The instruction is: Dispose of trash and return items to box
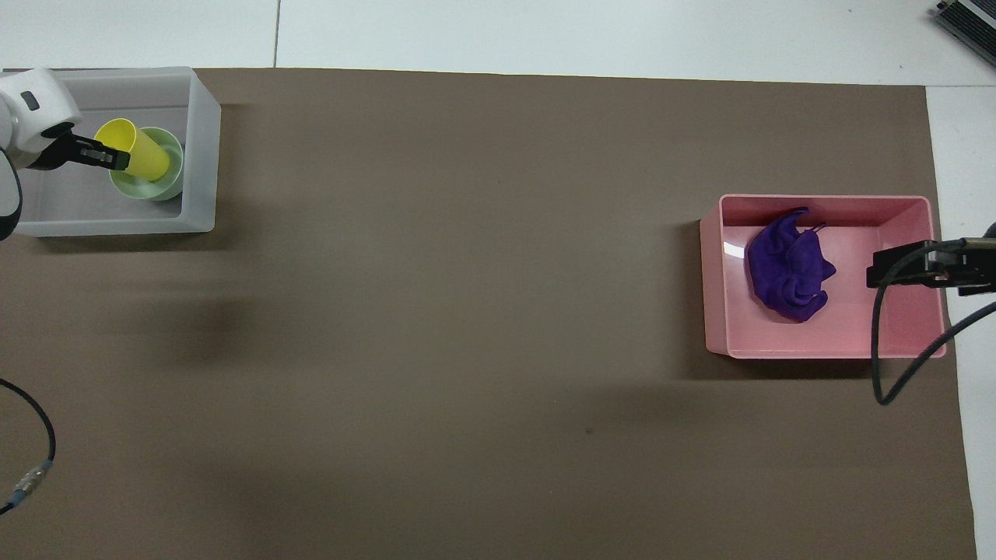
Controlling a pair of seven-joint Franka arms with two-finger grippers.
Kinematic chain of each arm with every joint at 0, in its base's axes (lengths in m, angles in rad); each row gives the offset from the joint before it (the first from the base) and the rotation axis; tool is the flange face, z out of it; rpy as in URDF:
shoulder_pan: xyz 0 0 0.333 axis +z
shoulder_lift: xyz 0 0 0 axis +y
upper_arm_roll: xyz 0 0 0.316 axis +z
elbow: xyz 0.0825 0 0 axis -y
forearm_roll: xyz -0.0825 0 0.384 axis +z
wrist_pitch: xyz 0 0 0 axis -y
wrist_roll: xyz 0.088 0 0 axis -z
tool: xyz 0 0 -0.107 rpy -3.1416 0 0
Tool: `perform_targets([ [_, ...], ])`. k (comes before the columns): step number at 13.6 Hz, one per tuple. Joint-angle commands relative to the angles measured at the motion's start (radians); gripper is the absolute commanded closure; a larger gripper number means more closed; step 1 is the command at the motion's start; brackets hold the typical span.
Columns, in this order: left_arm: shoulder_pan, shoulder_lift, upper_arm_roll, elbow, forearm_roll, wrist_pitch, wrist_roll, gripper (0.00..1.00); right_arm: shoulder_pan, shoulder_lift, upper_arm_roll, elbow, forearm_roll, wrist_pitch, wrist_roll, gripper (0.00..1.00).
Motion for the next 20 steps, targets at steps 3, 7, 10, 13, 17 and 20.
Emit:
perform_targets([
  [3,-0.01,-0.078,-0.002,0.062,-0.022,-0.278,-0.054,0.0,-0.01,-0.032,0.002,-0.044,0.0,0.05,0.006,0.0],
  [7,-0.036,-0.191,-0.018,0.062,-0.02,-0.546,-0.246,0.0,-0.008,-0.032,0.002,-0.05,0.0,0.044,0.004,0.0],
  [10,-0.116,-0.3,-0.019,0.037,-0.011,-0.631,-0.361,0.0,-0.002,-0.03,0.002,-0.049,-0.003,0.032,0.001,0.0],
  [13,-0.179,-0.441,-0.028,-0.044,-0.01,-0.654,-0.44,0.0,-0.002,-0.03,0.002,-0.047,-0.003,0.032,0.002,0.0],
  [17,-0.196,-0.6,-0.007,-0.262,-0.02,-0.584,-0.441,0.0,-0.002,-0.03,0.002,-0.049,-0.003,0.033,0.002,0.0],
  [20,-0.36,-0.577,0.215,-0.199,-0.02,-0.599,-0.435,0.0,-0.002,-0.03,0.002,-0.049,-0.003,0.033,0.002,0.0],
])
